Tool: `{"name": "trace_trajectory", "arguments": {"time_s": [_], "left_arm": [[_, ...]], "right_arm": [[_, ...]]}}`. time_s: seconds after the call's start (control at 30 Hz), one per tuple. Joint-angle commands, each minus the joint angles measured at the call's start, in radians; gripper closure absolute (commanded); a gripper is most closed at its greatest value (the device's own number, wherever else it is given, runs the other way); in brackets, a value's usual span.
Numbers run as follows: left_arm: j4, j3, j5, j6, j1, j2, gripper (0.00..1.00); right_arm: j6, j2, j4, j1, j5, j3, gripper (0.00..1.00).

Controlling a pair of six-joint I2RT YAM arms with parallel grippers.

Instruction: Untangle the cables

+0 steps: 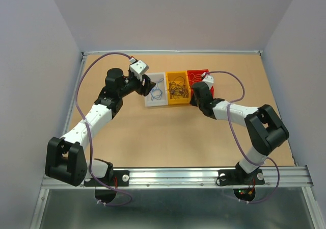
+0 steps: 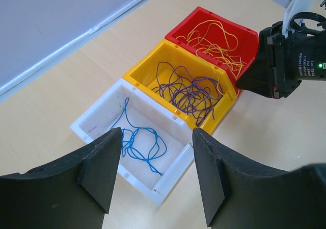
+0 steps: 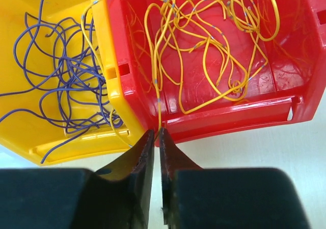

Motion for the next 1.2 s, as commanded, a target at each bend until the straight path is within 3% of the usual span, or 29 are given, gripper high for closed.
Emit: {"name": "trace_trajectory", "arguments": {"time_s": [0.0,0.03,0.13,0.5,0.8,1.0,1.17], "left_arm": [[0.053,-0.01,0.016,0.011,0.001,-0.023,0.31],[0.051,-0.008,0.016,0.013,0.003,-0.023,0.31],[0.051,-0.007,0.016,0.013,0.003,-0.017,0.31],[0.048,-0.004,0.008,0.013,0.001,-0.014,0.31],[0.048,0.002,-0.001,0.016,0.001,0.002,0.31],[0.044,0.008,-0.006,0.016,0.001,0.014,0.31],[0.044,0.007,-0.004,0.019,0.001,0.015,0.31]], "right_arm": [[-0.002,-0.014,0.032,-0.003,0.003,0.033,0.89],[-0.003,-0.024,0.033,-0.003,0.007,0.022,0.96],[-0.008,-0.07,0.036,-0.003,0.021,0.008,1.0],[-0.078,-0.132,0.036,-0.07,0.0,0.066,0.99],[-0.109,-0.051,0.035,-0.202,-0.075,0.109,0.99],[-0.121,0.084,0.036,-0.209,-0.086,0.16,0.99],[-0.115,0.106,0.036,-0.209,-0.085,0.165,0.97]]}}
